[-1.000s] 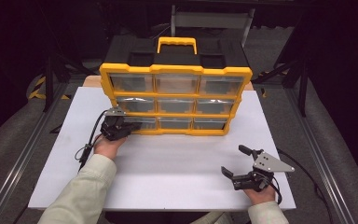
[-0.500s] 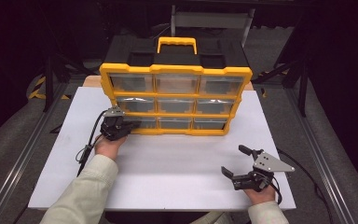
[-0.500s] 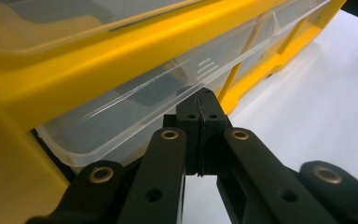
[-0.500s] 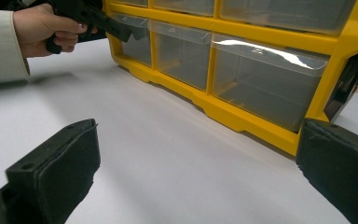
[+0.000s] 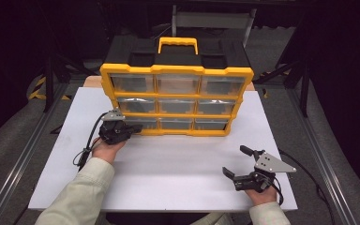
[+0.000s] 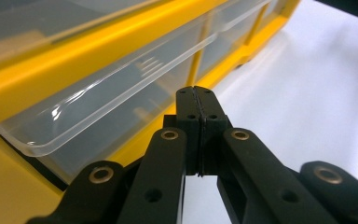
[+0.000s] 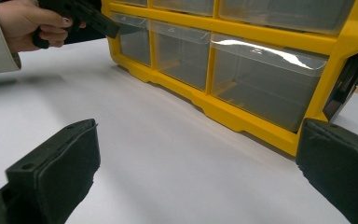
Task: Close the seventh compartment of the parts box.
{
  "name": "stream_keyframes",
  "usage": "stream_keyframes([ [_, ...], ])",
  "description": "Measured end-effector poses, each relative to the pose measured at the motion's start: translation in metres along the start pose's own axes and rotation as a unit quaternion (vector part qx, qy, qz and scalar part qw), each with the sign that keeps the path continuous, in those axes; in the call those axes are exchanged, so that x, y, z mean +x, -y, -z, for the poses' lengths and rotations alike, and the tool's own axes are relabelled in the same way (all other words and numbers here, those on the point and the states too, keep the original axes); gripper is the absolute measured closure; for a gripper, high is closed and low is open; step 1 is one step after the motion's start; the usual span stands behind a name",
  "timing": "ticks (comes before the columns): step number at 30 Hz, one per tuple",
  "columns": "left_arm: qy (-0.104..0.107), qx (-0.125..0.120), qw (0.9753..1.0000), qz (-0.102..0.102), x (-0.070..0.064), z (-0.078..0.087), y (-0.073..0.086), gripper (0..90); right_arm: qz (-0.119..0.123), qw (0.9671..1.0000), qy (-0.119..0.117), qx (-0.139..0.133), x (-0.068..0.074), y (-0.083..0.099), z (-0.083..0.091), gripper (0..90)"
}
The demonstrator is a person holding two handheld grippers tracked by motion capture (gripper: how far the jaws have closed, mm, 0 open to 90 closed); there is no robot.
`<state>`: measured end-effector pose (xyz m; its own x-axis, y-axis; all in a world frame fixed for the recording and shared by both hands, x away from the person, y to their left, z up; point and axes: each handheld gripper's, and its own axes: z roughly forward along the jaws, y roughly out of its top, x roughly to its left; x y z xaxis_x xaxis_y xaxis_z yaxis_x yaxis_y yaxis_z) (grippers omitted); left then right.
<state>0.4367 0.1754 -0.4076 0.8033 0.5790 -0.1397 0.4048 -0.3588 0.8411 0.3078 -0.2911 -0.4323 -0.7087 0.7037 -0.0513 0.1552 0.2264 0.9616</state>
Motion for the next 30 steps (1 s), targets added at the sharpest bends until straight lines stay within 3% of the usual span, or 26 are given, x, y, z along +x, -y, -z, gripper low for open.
stream_keyframes([
  [12,0.028,-0.013,0.9994,-0.015,-0.018,0.037,0.003,88.9,0.001,1.0,0.0,0.0,0.001,0.0,-0.001,0.3],
  [21,0.034,-0.025,0.9988,-0.024,-0.028,0.061,0.009,85.3,0.001,1.0,0.002,0.001,0.001,0.0,0.0,0.3],
  [24,0.03,-0.029,0.9989,-0.021,-0.03,0.073,0.01,74.1,0.001,1.0,0.002,0.001,0.001,0.0,-0.001,0.3],
  [26,0.024,-0.031,0.9991,-0.016,-0.03,0.078,0.011,51.4,0.0,1.0,0.002,0.001,0.001,0.0,-0.001,0.3],
  [27,0.033,-0.026,0.999,-0.012,-0.029,0.082,0.012,45.7,0.0,1.0,0.001,0.001,0.001,0.0,-0.001,0.3],
  [30,0.031,-0.034,0.9988,-0.013,-0.029,0.088,0.015,28.2,0.0,1.0,0.002,0.002,0.001,0.0,-0.001,0.3],
])
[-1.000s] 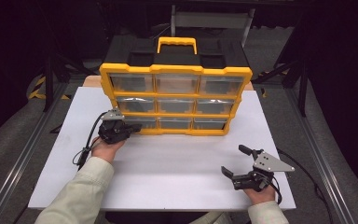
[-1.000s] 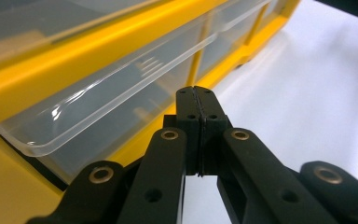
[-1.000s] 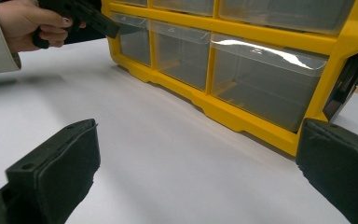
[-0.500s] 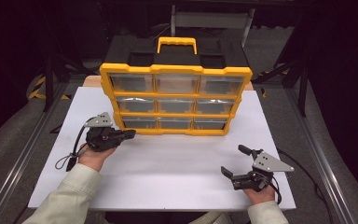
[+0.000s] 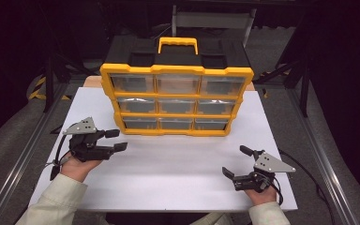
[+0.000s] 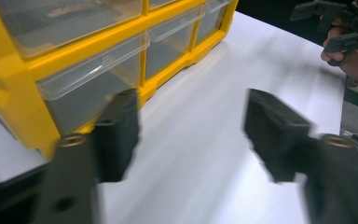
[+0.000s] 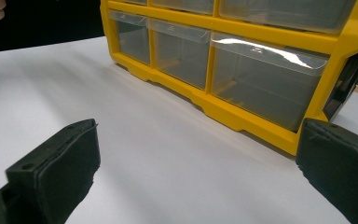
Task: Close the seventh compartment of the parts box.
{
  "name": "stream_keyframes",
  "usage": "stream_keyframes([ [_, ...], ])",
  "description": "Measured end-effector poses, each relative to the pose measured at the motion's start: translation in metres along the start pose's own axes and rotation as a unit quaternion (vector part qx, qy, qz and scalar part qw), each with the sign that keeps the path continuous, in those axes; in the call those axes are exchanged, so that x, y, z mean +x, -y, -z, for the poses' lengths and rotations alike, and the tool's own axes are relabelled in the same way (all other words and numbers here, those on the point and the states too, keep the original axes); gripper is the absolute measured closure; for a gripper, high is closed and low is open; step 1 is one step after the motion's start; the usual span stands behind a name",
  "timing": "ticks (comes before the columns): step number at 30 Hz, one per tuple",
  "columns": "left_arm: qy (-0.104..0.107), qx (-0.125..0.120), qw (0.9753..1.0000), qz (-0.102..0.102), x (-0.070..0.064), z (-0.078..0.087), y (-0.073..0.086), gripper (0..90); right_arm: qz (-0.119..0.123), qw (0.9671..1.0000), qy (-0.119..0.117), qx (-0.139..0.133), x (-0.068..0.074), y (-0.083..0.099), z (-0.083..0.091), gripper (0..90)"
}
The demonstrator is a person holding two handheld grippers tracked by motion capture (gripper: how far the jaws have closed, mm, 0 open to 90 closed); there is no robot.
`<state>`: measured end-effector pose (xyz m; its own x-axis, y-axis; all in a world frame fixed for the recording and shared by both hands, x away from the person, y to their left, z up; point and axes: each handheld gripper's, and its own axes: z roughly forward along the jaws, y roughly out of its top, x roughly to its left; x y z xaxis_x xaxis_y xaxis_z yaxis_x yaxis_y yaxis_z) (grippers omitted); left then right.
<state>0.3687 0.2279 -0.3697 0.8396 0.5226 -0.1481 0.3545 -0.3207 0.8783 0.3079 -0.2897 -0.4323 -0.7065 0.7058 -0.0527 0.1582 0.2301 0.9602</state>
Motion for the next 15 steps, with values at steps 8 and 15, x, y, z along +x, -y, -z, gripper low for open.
stream_keyframes([
  [8,-0.007,-0.025,0.9997,-0.004,0.0,0.017,0.01,5.7,0.001,1.0,-0.001,0.001,-0.001,-0.002,0.001,0.3],
  [15,-0.013,-0.05,0.9987,0.001,0.001,0.036,0.028,4.4,0.002,1.0,0.001,-0.004,-0.003,-0.003,0.003,0.3],
])
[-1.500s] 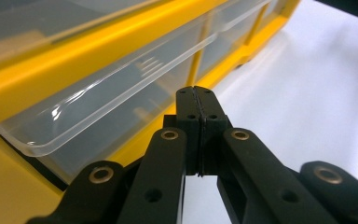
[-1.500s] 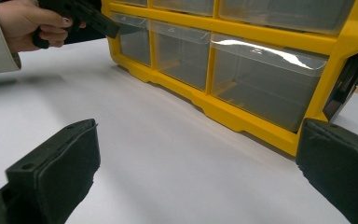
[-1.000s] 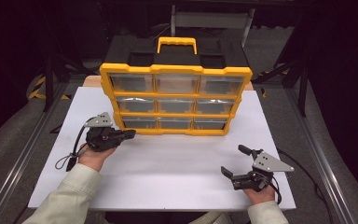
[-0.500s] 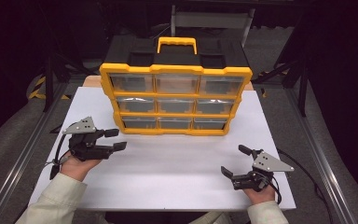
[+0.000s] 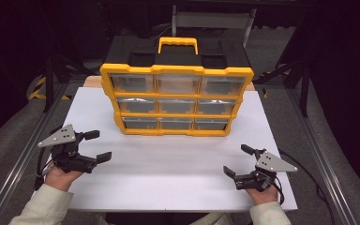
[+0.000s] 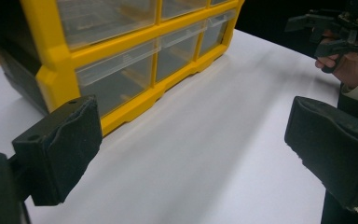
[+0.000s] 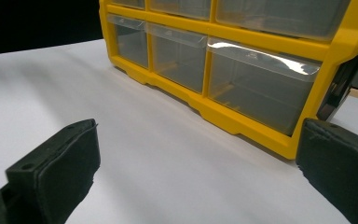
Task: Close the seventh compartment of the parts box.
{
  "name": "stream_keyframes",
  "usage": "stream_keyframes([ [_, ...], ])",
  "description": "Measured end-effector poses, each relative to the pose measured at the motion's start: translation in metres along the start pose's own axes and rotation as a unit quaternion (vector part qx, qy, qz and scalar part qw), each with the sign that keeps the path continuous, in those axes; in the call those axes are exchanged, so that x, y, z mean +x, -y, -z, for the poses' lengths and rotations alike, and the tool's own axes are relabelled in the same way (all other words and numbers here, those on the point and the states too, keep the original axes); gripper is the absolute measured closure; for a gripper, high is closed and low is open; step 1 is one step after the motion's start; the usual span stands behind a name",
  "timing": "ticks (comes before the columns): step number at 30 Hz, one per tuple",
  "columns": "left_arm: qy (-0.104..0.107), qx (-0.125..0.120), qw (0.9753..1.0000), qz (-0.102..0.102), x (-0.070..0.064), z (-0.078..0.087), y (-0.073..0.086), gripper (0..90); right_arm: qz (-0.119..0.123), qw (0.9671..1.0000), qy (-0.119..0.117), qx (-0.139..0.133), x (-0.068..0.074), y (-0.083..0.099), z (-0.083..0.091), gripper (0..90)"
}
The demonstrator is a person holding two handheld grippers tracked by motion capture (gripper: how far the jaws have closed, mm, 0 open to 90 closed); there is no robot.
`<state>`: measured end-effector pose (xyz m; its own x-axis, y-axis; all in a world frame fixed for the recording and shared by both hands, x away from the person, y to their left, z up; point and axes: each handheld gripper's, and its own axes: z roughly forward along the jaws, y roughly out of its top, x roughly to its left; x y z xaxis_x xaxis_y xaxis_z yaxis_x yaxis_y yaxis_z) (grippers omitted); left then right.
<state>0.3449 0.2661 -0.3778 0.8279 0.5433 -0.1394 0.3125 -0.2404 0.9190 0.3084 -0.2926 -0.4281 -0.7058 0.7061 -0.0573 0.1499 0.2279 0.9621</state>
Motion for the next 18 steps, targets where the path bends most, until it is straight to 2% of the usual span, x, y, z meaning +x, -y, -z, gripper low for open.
stream_keyframes([
  [7,-0.011,-0.032,0.9994,0.005,0.002,0.017,0.017,3.2,0.001,1.0,0.001,0.002,0.0,0.0,0.0,0.3],
  [11,-0.029,-0.056,0.998,0.008,0.002,0.029,0.031,2.3,-0.001,1.0,-0.001,0.001,-0.001,0.0,-0.001,0.3],
  [18,-0.052,-0.073,0.9959,0.006,0.004,0.037,0.047,2.0,0.0,1.0,-0.003,0.002,-0.001,0.0,-0.001,0.3],
])
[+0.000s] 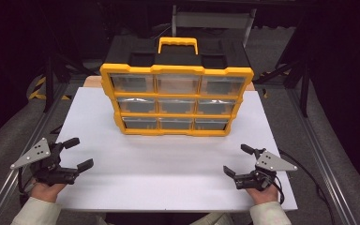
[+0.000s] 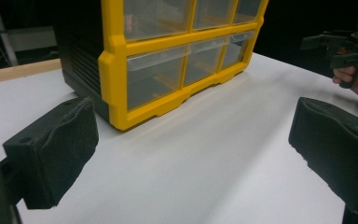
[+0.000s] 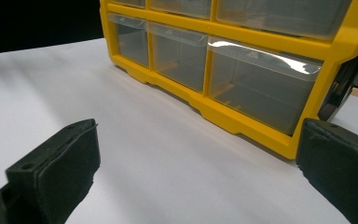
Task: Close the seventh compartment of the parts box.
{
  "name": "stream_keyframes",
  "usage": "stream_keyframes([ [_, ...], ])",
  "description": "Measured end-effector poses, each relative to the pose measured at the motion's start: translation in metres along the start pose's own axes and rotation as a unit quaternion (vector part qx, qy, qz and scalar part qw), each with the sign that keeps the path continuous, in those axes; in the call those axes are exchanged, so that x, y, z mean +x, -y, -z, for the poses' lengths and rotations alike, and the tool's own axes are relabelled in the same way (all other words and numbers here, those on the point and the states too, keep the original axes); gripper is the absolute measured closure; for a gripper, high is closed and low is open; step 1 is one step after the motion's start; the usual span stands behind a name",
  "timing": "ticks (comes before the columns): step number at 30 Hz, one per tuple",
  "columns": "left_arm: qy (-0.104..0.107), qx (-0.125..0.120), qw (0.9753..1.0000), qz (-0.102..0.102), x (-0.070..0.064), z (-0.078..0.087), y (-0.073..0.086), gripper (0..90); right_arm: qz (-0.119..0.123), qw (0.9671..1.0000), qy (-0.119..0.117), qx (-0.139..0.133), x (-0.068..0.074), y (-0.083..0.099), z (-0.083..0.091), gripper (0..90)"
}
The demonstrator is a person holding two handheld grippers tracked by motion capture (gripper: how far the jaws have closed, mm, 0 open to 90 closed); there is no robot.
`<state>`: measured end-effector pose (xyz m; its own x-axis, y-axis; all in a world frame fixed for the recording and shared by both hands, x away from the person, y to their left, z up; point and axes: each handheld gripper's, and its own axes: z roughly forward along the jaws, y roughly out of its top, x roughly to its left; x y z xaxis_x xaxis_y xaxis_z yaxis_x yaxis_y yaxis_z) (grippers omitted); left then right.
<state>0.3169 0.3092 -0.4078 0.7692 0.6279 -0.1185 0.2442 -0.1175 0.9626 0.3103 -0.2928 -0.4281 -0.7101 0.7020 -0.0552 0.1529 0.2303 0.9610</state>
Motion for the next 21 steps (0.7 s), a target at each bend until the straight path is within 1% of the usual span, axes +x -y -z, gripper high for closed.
stream_keyframes([
  [1,-0.006,-0.005,1.0,-0.001,0.0,0.001,0.003,1.9,0.0,1.0,0.0,0.0,0.0,0.0,0.0,0.3],
  [3,-0.019,-0.013,0.9997,-0.008,0.0,0.001,0.008,1.9,0.0,1.0,-0.001,0.001,-0.001,0.0,0.0,0.3],
  [7,-0.037,-0.011,0.9992,-0.012,-0.001,0.0,0.017,1.9,0.0,1.0,-0.002,0.005,-0.001,0.001,-0.001,0.2],
  [9,-0.043,-0.014,0.9989,-0.008,-0.001,-0.001,0.021,1.9,0.0,1.0,-0.002,0.005,-0.002,0.001,-0.001,0.2],
  [10,-0.042,-0.014,0.999,-0.006,0.001,-0.001,0.023,1.9,-0.001,1.0,-0.002,0.006,-0.002,0.001,-0.001,0.2],
  [11,-0.046,-0.014,0.9989,-0.005,0.002,-0.001,0.024,1.9,0.0,1.0,-0.001,0.007,-0.002,0.001,-0.001,0.2],
  [12,-0.049,-0.017,0.9986,0.001,0.002,-0.001,0.026,2.0,0.001,1.0,0.0,0.008,-0.002,0.001,-0.001,0.2],
  [15,-0.05,-0.014,0.9986,0.007,0.003,-0.003,0.033,2.1,0.001,1.0,-0.001,0.009,-0.003,0.002,-0.001,0.2],
  [17,-0.05,-0.012,0.9987,0.005,0.003,-0.004,0.034,1.9,0.0,0.9999,0.0,0.01,-0.004,0.002,-0.001,0.2],
  [19,-0.049,-0.014,0.9987,0.008,0.002,-0.006,0.039,1.7,0.0,1.0,0.0,0.01,-0.004,0.003,-0.001,0.2],
  [21,-0.044,-0.016,0.9988,0.016,0.002,-0.008,0.043,1.5,-0.001,0.9999,0.001,0.011,-0.004,0.003,-0.001,0.2],
])
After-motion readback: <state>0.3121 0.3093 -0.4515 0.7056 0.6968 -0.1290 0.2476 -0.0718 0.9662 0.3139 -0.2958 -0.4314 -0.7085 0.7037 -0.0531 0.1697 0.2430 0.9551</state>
